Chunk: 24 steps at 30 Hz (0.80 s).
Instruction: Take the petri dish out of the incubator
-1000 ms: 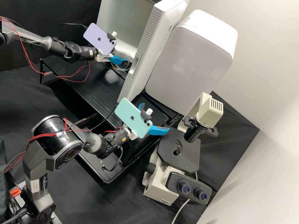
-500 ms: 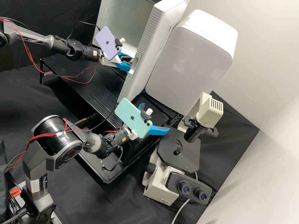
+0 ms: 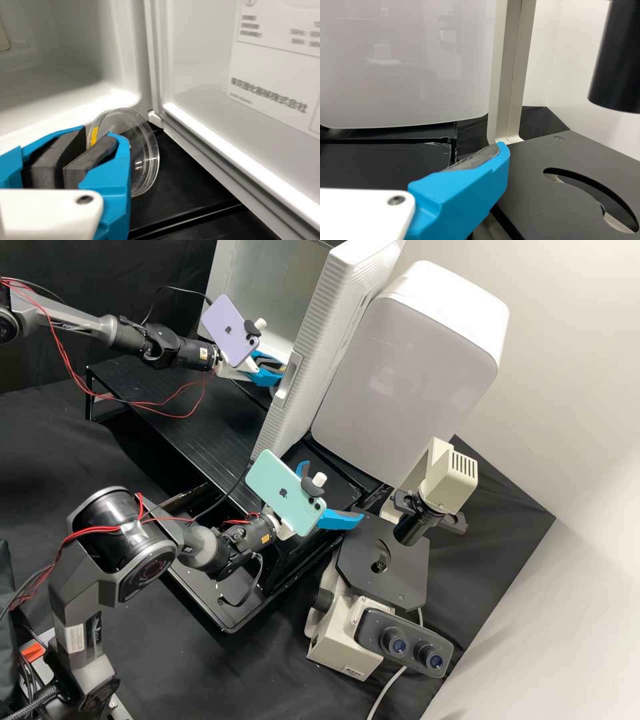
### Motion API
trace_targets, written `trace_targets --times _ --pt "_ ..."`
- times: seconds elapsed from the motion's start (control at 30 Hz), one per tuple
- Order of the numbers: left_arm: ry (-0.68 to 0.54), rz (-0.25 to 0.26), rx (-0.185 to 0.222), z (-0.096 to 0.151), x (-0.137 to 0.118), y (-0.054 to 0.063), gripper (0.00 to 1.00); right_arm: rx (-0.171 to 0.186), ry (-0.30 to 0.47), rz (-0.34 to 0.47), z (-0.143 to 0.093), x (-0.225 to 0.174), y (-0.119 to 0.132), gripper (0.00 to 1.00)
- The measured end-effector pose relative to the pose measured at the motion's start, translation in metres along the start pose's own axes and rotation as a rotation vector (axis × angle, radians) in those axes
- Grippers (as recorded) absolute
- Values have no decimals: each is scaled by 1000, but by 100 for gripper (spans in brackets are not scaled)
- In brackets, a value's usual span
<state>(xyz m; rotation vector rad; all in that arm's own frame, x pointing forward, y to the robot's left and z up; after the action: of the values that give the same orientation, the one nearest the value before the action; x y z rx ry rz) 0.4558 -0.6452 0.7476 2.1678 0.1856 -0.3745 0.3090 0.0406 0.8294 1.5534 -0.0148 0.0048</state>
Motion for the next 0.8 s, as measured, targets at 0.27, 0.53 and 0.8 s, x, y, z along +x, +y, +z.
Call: trace_targets --times 0.27,0.53,0.8 --pt "13 -12 -62 -2 0 -5 0 0 0 0 0 0 0 100" --pt "27 -25 -137 -5 -5 -9 0 0 0 0 0 0 0 100" --pt "60 -55 -218 -11 -16 -19 0 0 0 0 0 0 0 100"
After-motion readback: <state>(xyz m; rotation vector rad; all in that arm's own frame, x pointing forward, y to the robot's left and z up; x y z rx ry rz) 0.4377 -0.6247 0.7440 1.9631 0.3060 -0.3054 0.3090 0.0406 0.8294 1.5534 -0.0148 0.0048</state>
